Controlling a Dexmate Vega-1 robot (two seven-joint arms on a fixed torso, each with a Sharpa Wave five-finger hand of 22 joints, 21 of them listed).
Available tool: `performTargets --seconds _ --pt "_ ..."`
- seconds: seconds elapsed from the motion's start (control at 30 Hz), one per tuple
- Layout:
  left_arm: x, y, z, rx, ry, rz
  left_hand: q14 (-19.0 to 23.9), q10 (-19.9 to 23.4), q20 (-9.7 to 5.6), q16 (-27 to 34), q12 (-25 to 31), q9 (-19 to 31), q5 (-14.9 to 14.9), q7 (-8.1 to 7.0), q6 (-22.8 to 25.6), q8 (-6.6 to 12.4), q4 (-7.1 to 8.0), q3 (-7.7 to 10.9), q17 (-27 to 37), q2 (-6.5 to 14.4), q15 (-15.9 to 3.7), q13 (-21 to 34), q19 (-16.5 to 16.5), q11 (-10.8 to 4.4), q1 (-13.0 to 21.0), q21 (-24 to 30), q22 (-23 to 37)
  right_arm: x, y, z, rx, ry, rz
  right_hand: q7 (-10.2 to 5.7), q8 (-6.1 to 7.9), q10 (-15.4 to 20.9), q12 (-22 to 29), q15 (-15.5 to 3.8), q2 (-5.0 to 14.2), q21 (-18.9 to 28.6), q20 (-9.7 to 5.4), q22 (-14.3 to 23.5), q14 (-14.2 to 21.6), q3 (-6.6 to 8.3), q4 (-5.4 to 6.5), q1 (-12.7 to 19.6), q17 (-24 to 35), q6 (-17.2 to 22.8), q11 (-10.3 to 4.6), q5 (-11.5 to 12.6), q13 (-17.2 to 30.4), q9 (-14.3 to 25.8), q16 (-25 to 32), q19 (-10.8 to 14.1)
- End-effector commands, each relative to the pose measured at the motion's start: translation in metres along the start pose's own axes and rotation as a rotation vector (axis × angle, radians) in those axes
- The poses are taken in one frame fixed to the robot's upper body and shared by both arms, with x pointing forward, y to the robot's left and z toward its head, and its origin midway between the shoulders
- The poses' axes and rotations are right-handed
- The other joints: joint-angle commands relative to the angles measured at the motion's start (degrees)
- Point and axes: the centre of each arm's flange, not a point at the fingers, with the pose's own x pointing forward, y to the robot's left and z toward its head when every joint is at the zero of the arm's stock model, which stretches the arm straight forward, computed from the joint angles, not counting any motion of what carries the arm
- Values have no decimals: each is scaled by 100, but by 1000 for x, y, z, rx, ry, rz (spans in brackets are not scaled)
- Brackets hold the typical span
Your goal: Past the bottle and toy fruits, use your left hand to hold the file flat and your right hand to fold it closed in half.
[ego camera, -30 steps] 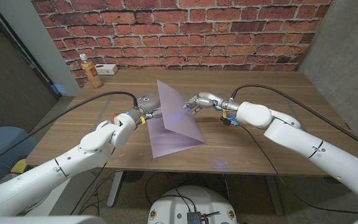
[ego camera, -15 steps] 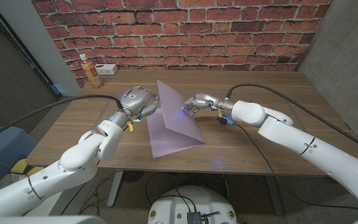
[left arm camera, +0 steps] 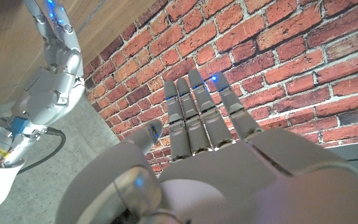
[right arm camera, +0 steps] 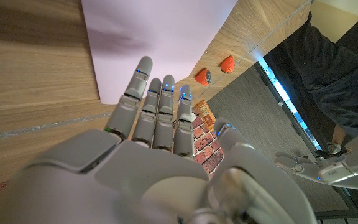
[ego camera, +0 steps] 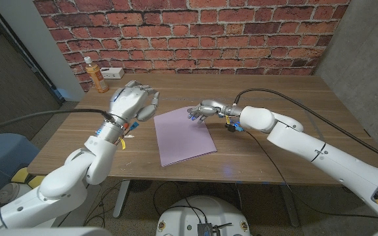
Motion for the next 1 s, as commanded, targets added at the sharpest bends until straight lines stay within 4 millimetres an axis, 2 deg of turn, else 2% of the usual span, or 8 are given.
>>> performTargets --seconds 0.03,0.2,0.3,0.43,0.63,0.7,0.77,1.0 --pt "-6 6 -12 -87 -8 86 -166 -227 24 -87 -111 26 41 -6 -178 -102 51 74 -10 69 27 25 -81 -44 61 31 15 -1 -2 4 16 -20 -42 -41 -32 -112 -74 58 98 -117 50 34 -164 59 -10 95 40 -14 13 -9 26 9 -50 -176" --pt "-3 -3 -23 -191 -1 91 -493 -486 12 -250 -250 22 31 -98 -501 -261 53 97 -36 40 42 27 -170 -69 82 33 13 -7 -10 1 64 -60 -101 -149 -98 -515 -212 48 103 -263 101 39 -477 87 -87 213 67 -235 -50 -1 36 16 -139 -546" --pt "0 -9 -28 -248 -2 98 -711 -761 14 -355 -382 13 18 -201 -894 -401 85 76 -40 27 61 22 -227 -116 69 38 2 -11 -16 -3 107 -94 -151 -247 -131 -889 -262 36 80 -310 105 41 -758 77 -153 291 75 -465 -125 4 43 20 -199 -805" --pt "4 -21 -35 -365 1 93 -1084 -1141 21 -507 -524 -6 14 -347 -1489 -478 23 30 -48 20 79 14 -394 -88 97 0 -16 -18 -26 -9 173 -146 -222 -314 -159 -1223 -276 79 3 -326 148 39 -968 39 -275 374 53 -762 -167 12 46 21 -232 -1014" --pt "5 -43 -50 -610 2 115 -1806 -2063 71 -685 -671 -35 5 -507 -2394 -479 -45 -108 -61 33 130 -18 -735 -87 108 -114 -46 -29 -39 -22 294 -223 -328 -469 -161 -1577 -270 65 -24 -332 136 37 -1223 -6 -421 464 20 -1093 -253 20 45 22 -257 -1247" --pt "5 -50 -56 -701 13 122 -2139 -2403 12 -729 -681 -46 10 -518 -2682 -482 -92 -112 -73 71 142 -41 -869 -160 169 -165 -56 -32 -43 -27 333 -246 -364 -491 -153 -1637 -263 73 -17 -334 140 36 -1281 -14 -445 480 16 -1143 -272 23 45 22 -259 -1303" --pt "5 -57 -61 -773 27 118 -2358 -2580 -7 -733 -661 -58 6 -571 -2941 -490 -111 -136 -78 79 167 -59 -1018 -138 211 -225 -65 -35 -47 -32 376 -264 -390 -513 -146 -1699 -268 88 -16 -329 141 36 -1315 -22 -460 489 13 -1165 -273 23 44 22 -258 -1325" --pt "6 -79 -71 -972 64 89 -2844 -3247 -111 -752 -679 -92 8 -583 -3752 -518 44 -400 -123 -104 230 -123 -1251 -195 4 -348 -90 -43 -54 -48 520 -300 -442 -556 -139 -1795 -262 97 -39 -326 161 36 -1386 -53 -497 499 5 -1229 -289 16 43 21 -255 -1395"
